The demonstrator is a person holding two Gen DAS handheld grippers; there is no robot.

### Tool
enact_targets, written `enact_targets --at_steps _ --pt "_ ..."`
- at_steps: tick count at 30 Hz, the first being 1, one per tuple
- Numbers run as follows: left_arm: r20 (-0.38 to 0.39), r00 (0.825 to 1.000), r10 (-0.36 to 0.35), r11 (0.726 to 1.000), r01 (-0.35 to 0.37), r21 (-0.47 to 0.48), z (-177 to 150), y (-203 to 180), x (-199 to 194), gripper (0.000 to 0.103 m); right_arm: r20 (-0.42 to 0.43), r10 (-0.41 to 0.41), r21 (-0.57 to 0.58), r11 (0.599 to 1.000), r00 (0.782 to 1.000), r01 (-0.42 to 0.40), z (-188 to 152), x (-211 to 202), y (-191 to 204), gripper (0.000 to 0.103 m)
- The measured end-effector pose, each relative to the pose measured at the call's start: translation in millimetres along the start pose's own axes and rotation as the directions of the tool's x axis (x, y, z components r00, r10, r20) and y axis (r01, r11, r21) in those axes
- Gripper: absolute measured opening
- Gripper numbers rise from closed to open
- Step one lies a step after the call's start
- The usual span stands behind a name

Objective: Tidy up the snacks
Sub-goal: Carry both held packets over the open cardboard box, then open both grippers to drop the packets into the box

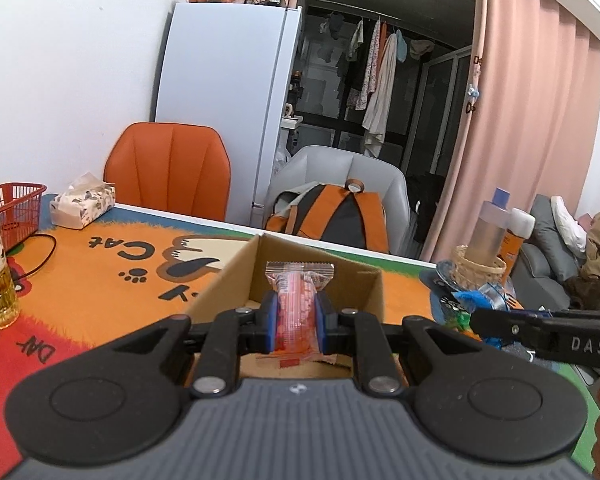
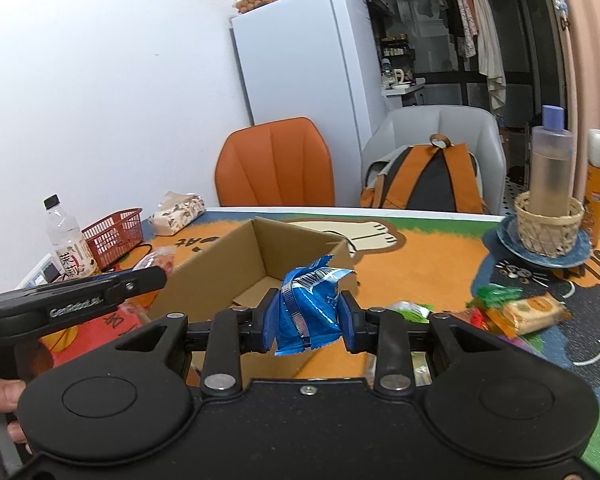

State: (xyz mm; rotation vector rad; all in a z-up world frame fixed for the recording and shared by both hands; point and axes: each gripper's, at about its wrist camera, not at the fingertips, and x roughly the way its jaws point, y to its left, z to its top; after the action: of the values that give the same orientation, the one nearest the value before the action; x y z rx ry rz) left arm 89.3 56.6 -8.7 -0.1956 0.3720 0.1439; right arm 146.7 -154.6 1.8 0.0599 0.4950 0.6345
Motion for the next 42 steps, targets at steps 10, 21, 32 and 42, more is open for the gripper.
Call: enact_targets --at_steps 10,21,32,42 --pt "0.010 1.000 0.024 0.998 -0.024 -0.061 6 24 4 0.036 -0.013 0.008 -0.027 1.000 1.000 -0.009 7 18 22 0.032" --pt "-0.001 0.999 0.049 0.988 -0.049 -0.147 -2 50 -16 0.047 0.006 0.073 -0.002 0.997 0.997 -0.073 18 38 40 0.033" --pt "-0.008 0.999 0.046 0.990 -0.046 -0.131 -10 33 -24 0.084 0.019 0.037 0.027 0.999 0.999 -0.038 8 20 21 0.067" --pt "-0.044 0.999 -0.008 0.992 0.003 -0.128 -26 7 -28 0.088 -0.016 -0.019 0.098 0.995 1.000 0.021 -17 -10 -25 0.078"
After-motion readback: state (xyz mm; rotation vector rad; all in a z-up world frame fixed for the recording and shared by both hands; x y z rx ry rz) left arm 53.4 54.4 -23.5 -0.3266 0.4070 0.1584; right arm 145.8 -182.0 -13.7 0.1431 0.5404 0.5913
